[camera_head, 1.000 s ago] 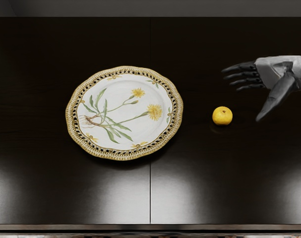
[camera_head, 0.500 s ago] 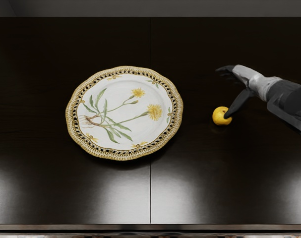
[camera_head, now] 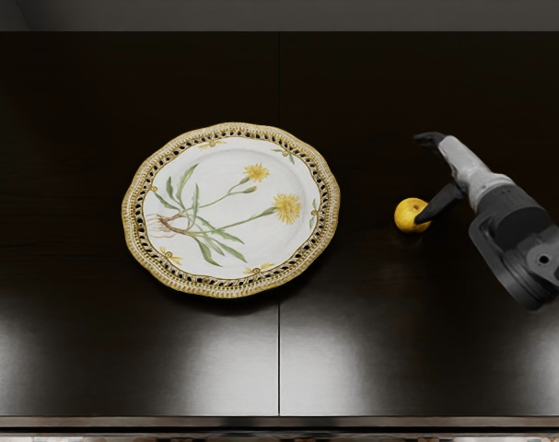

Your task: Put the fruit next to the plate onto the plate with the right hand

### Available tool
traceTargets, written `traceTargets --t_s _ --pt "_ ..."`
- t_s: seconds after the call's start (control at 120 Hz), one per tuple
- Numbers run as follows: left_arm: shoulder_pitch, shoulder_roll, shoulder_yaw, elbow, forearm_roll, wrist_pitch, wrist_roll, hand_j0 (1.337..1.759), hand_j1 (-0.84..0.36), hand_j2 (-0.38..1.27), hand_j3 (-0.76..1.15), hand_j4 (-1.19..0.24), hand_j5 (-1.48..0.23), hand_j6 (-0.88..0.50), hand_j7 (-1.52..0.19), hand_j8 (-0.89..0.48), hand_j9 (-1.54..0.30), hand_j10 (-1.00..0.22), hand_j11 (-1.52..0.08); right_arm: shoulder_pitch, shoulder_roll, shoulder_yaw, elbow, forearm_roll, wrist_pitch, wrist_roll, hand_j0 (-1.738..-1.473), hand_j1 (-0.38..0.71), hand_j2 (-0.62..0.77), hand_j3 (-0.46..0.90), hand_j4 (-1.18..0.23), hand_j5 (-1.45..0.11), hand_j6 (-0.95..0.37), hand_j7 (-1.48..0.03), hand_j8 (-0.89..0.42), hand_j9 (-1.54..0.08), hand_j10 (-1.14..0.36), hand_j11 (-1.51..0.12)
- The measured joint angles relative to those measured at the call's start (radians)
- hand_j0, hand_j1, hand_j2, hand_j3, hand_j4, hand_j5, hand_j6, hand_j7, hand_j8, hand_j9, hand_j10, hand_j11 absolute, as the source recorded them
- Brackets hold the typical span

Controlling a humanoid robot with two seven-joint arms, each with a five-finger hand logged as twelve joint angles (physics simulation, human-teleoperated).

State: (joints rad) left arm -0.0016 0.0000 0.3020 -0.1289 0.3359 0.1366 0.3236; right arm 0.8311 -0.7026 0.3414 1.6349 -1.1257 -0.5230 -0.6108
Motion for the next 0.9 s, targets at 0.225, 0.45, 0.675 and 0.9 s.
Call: traceTargets --t_s 0.225,0.45,0.675,0.9 --pt "-0.001 0.000 0.000 0.000 0.000 0.000 0.000 1.658 0.34 0.00 0.00 -0.01 -0.01 -0.01 -0.01 -0.01 -0.01 -0.01 -0.01 -0.038 0.083 0.000 -0.101 -0.006 -0.027 0.000 -1.658 -0.15 -0.03 0.00 -0.17 -0.21 -0.17 -0.21 -0.17 -0.21 -0.17 -0.21" --pt "-0.001 0.000 0.000 0.000 0.000 0.000 0.000 1.658 0.34 0.00 0.00 -0.01 -0.01 -0.01 -0.01 -0.01 -0.01 -0.01 -0.01 -0.058 0.148 -0.001 -0.165 -0.007 -0.030 0.000 -1.658 -0.05 -0.05 0.00 -0.26 -0.33 -0.26 -0.33 -0.26 -0.33 -0.26 -0.33" --pt "0.000 0.000 0.000 0.000 0.000 0.000 0.000 1.658 0.34 0.00 0.00 -0.01 -0.01 -0.01 -0.01 -0.01 -0.01 -0.01 -0.01 -0.071 0.143 -0.001 -0.168 -0.007 -0.029 0.000 -1.658 0.16 -0.08 0.00 -0.42 -0.55 -0.43 -0.55 -0.42 -0.55 -0.42 -0.55" --pt "0.000 0.000 0.000 0.000 0.000 0.000 0.000 1.658 0.34 0.00 0.00 -0.01 -0.01 -0.01 -0.01 -0.01 -0.01 -0.01 -0.01 -0.089 0.136 0.000 -0.160 -0.016 -0.025 0.001 -1.652 0.31 0.08 0.00 -0.55 -0.70 -0.35 -0.71 -0.28 -0.72 -0.43 -0.72"
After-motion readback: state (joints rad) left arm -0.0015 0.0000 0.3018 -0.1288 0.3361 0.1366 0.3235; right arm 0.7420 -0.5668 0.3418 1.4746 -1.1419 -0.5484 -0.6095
